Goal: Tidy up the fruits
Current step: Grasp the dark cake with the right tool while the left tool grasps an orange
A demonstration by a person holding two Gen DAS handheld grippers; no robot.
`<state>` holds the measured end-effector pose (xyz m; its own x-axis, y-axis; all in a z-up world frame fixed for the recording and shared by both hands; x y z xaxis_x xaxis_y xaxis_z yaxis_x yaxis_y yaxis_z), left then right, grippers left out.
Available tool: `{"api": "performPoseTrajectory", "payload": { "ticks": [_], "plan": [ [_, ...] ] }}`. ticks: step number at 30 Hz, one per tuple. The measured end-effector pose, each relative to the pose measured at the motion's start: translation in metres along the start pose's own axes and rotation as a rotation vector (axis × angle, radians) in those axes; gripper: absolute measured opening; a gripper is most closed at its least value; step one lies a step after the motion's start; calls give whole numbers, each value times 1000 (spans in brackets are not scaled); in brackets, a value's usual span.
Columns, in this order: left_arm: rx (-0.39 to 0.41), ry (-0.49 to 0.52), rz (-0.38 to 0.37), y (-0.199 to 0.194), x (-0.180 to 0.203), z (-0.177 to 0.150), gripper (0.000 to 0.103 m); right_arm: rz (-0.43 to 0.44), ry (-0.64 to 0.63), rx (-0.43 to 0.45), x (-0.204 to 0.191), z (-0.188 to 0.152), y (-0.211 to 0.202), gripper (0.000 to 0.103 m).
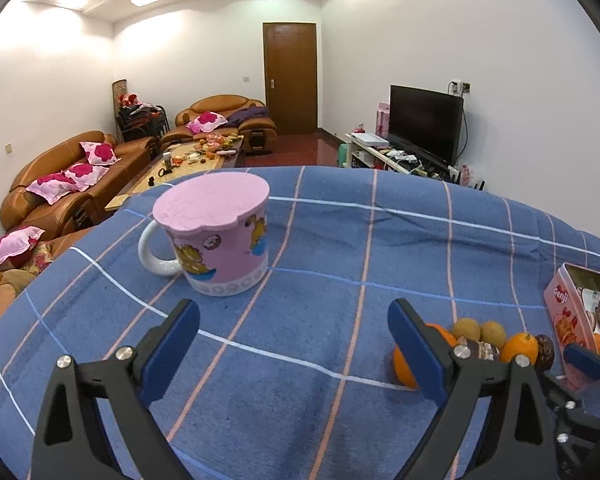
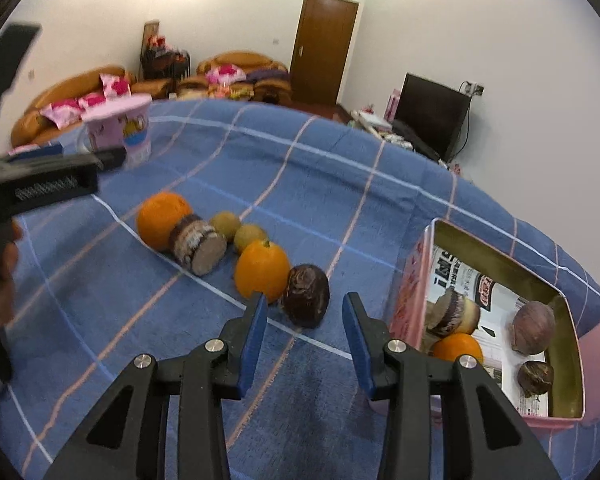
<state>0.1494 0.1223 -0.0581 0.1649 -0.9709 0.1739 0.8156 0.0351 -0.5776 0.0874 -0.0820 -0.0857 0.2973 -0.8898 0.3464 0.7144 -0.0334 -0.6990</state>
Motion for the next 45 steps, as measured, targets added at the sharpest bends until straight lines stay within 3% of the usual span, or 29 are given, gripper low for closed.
{"api": "performPoseTrajectory", "payload": {
  "ticks": [3,9,13,16,20,23,26,32,34,39,41,45],
  "plan": [
    [-9,-6,-2,-1,0,0,97,8,-16,-57,-2,0,15,41],
    [-30,9,9,4,-1,0,97,-10,-36,-82,-1,6,28,41],
    [-47,35,-10,5,4,-5,97,-25,-48,-85,3,7,30,33],
    [-60,60,-44,5,12,-8,97,-14,-15,-39,8,10,21,33],
    [-79,116,-81,6,27,-15,97,55,111,170,22,14,-20,33],
    [-111,143,-130,7,39,-22,97,86,197,252,30,6,-42,33],
    [-153,180,-151,12,51,-30,89,102,240,262,31,-1,-49,33],
    [-271,169,-217,27,74,-44,88,114,215,272,26,5,-47,33],
    [-302,179,-202,33,81,-48,83,125,228,270,28,4,-46,33],
    [-338,140,-227,37,81,-48,54,148,260,256,32,1,-41,33],
    [-335,142,-237,34,81,-47,48,151,263,257,33,1,-39,33],
    [-272,102,-211,24,70,-39,48,144,261,287,33,3,-44,33]
  ]
}}
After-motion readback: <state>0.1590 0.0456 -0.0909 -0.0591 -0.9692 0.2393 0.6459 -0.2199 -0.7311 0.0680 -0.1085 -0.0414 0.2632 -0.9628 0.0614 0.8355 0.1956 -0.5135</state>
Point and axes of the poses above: each gripper's, at about its wrist camera, not at the fingertips, and y roughly the way its jaws point, x to its right, z to its top, the point moved 8 cm from there along y, roughly the way its jaws point, and after that the axes turned 13 degrees about -y, right-handed, at the moved point
